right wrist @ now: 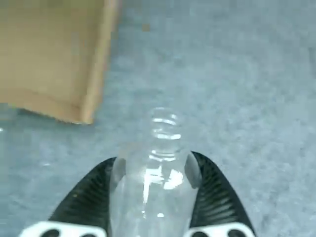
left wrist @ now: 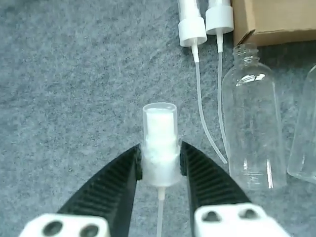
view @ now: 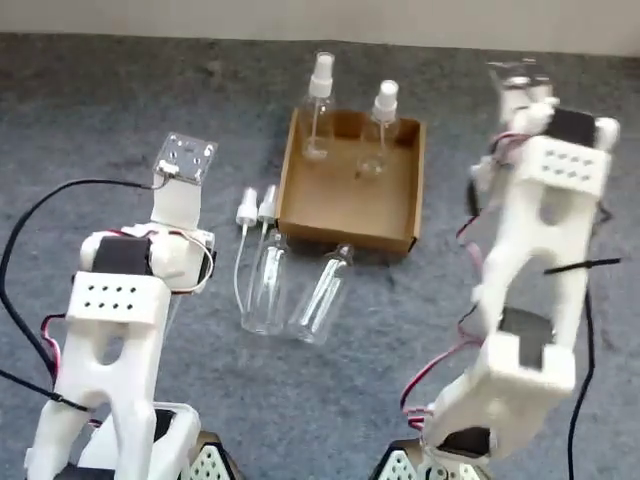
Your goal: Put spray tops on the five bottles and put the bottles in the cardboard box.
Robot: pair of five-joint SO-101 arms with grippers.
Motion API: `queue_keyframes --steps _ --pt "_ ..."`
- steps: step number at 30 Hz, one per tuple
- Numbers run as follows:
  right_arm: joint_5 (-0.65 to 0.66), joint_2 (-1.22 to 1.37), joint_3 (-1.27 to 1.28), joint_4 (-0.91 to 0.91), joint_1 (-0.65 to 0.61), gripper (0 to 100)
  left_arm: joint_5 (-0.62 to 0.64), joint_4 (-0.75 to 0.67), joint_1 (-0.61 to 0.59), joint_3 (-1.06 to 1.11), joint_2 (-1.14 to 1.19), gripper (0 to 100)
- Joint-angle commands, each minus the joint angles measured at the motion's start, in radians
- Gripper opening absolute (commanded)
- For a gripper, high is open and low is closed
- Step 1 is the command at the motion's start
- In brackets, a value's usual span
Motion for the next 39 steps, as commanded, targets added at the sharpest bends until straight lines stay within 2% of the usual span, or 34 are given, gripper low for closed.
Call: queue_keyframes --steps 1,5,8,14,20,24,31,36,39 --pt "-0.04 -0.341 0.303 -0.154 -0.125 0.3 0.003 0.06 -0.015 -0.133 -0.033 0" --pt "-0.046 -0.693 0.743 -0.387 -0.28 0.3 0.008 0.094 -0.015 -0.231 -0.033 0" --pt "-0.071 -0.901 1.018 -0.503 -0.403 0.3 0.083 0.1 -0.015 -0.295 -0.035 0" --pt "-0.172 -1.139 1.262 -0.684 -0.621 0.3 0.178 0.091 0.045 -0.326 -0.216 0" --pt "-0.201 -1.133 1.311 -0.819 -0.782 0.3 0.239 0.002 0.088 -0.318 -0.437 0" --pt "-0.195 -1.082 1.323 -0.947 -0.862 0.3 0.334 -0.158 0.064 -0.242 -0.518 0" --pt "-0.193 -1.073 1.411 -0.989 -0.951 0.4 0.577 -0.431 -0.031 0.031 -0.694 0" --pt "-0.201 -1.072 1.501 -1.207 -0.972 0.4 0.621 -0.459 -0.024 0.096 -0.852 0" --pt "-0.201 -1.066 1.546 -1.265 -0.972 0.4 0.618 -0.453 0.01 0.134 -0.912 0"
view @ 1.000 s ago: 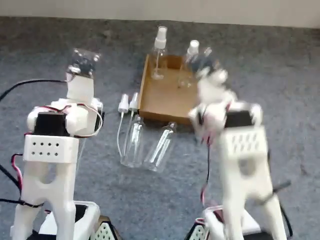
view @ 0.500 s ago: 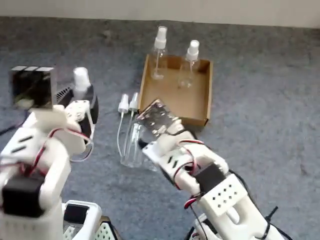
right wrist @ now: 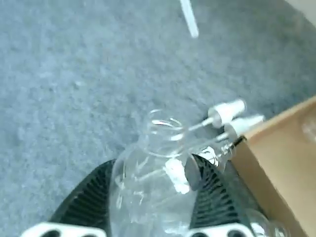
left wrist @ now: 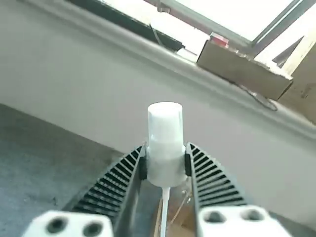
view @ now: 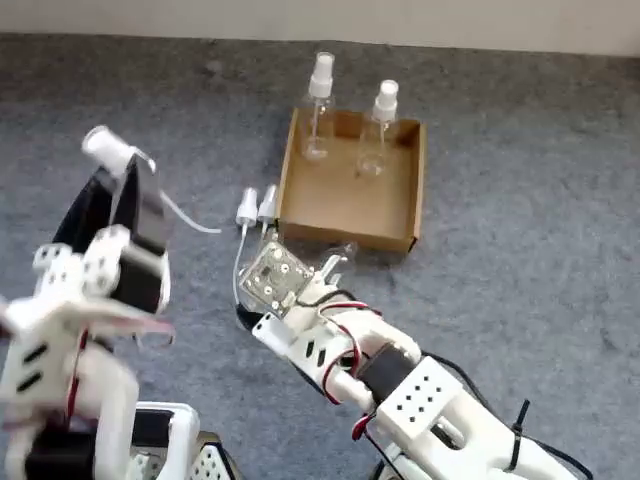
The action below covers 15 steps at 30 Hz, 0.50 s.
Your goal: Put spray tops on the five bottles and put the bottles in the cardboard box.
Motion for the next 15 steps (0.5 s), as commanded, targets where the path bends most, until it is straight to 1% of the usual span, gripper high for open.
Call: queue_keyframes --steps 1,6,11,15 --pt "-0.006 -0.001 0.012 -0.076 -0.007 0.4 0.009 -0.012 0.041 0.024 -0.059 0" --pt "-0.006 -0.002 0.013 -0.076 -0.007 0.4 0.006 0.069 0.142 0.028 -0.093 0" --pt "-0.006 -0.008 0.013 -0.076 -0.007 0.4 0.003 0.072 0.154 0.082 -0.093 0" --pt "-0.006 -0.008 0.013 -0.076 -0.007 0.4 -0.025 0.071 0.156 0.134 -0.097 0"
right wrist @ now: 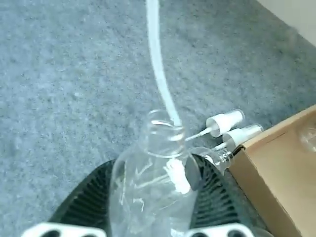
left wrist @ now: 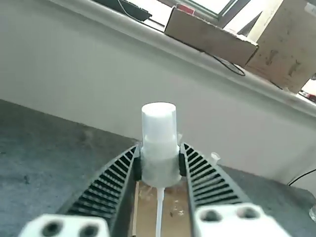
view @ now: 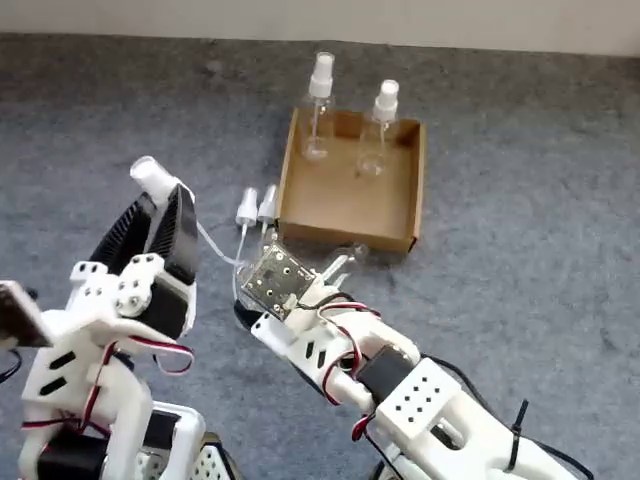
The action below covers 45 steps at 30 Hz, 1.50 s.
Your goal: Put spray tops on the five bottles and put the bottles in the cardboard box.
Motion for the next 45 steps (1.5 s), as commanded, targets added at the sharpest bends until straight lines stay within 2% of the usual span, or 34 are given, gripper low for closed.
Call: queue_keyframes --steps 1,11,18,23,28,41,45 --pt "-0.006 -0.008 -0.01 -0.022 -0.008 0.4 -0.014 0.0 0.018 0.027 -0.008 0" --pt "0.0 -0.021 -0.01 -0.019 -0.005 0.4 -0.017 0.0 0.018 0.102 -0.008 0" --pt "-0.005 -0.259 0.001 -0.016 -0.004 0.4 -0.054 0.003 0.019 0.185 -0.008 0" --pt "-0.006 -0.305 0.039 -0.021 -0.002 0.4 -0.064 -0.002 0.145 0.229 -0.01 0" --pt "-0.006 -0.274 0.041 -0.022 -0.001 0.4 -0.141 0.003 0.242 0.239 -0.01 0" --pt "-0.008 -0.326 0.042 -0.016 0.002 0.4 -0.147 0.003 0.239 0.338 -0.012 0" --pt "-0.008 -0.424 0.045 -0.013 0.076 0.4 -0.147 0.005 0.239 0.338 -0.012 0"
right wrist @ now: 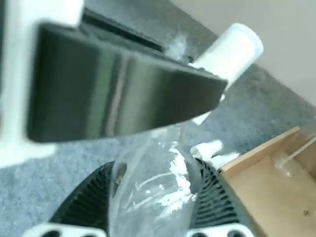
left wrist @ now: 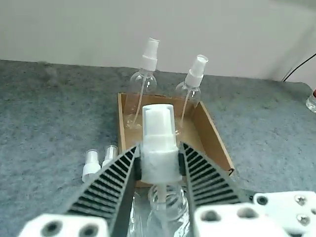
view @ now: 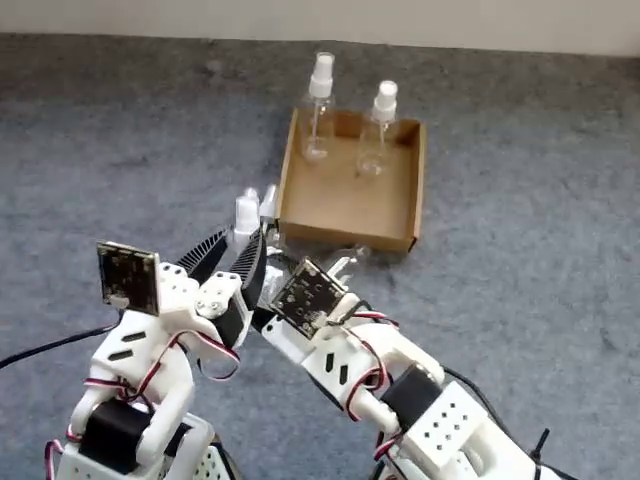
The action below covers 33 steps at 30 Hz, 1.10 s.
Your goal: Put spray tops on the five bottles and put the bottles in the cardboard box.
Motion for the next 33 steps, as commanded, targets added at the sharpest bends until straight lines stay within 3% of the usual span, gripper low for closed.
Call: queue_keyframes --steps 1,14,22,28,33 --pt "-0.008 -0.12 -0.015 -0.013 0.084 0.4 -0.011 0.012 0.016 0.018 0.005 0" --pt "-0.008 -0.124 0.05 -0.012 0.114 0.4 -0.012 0.014 0.016 0.01 -0.025 0" --pt "-0.008 -0.124 0.054 -0.012 0.108 0.4 -0.143 0.057 0.016 0.01 -0.222 1" --pt "-0.008 -0.124 0.054 -0.012 0.108 0.4 -0.143 0.063 0.016 0.008 -0.2 17" --pt "-0.008 -0.124 0.061 -0.012 0.113 0.4 -0.146 0.106 0.013 -0.061 -0.2 14"
